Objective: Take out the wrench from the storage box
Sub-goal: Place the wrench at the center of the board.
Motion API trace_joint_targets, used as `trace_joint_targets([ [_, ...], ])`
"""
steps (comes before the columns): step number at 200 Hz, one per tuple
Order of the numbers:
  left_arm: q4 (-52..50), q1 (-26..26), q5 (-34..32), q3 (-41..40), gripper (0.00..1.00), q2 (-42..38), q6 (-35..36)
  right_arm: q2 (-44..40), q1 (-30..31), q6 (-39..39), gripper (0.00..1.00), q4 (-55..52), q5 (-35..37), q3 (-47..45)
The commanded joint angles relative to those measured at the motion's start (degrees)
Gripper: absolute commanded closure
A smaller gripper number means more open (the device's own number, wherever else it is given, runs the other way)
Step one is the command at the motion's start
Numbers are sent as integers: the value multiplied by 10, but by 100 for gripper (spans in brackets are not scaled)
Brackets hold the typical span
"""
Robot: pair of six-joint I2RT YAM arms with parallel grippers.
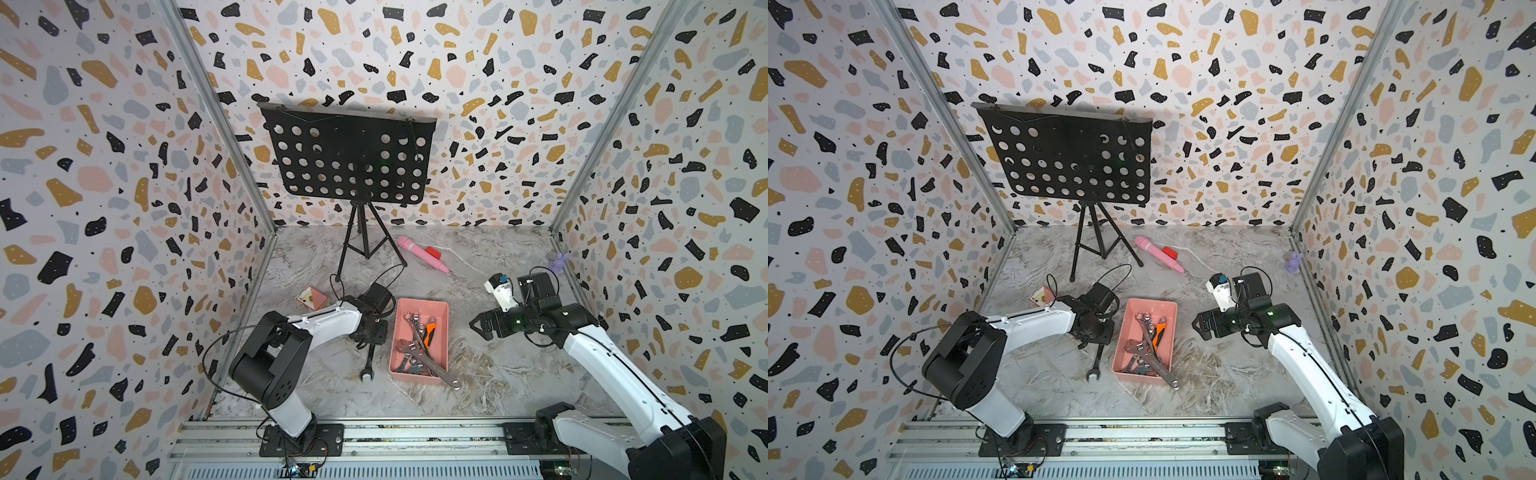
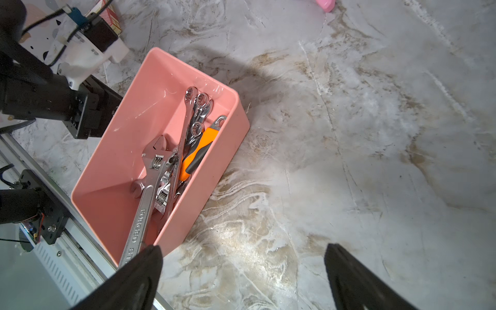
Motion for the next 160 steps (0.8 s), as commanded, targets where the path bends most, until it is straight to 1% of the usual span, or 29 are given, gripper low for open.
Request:
trace_joint_targets([
  [1,-34,3,-12,14,54,-42,7,-1,1,-7,0,-3,0,5],
  [36,-95,3,-10,50,45,-112,-4,0,2,-9,0,-5,0,6],
  [64,-144,0,11,80,43,-168,-46,1,2,-9,0,-4,1,6],
  [83,-174,-17,13,99,43,-191,-89,5,2,-8,0,0,-1,7],
  [105,-186,-61,2,117,43,-199,-146,7,2,-5,0,3,-3,5],
  [123,-185,-97,2,128,43,-188,-187,5,2,-3,0,3,-4,4],
  [157,-183,-138,-13,161,43,-158,-229,-5,2,0,0,1,-1,-3],
  [160,-183,-142,-17,164,43,-155,-248,-6,2,0,0,1,-1,-3],
])
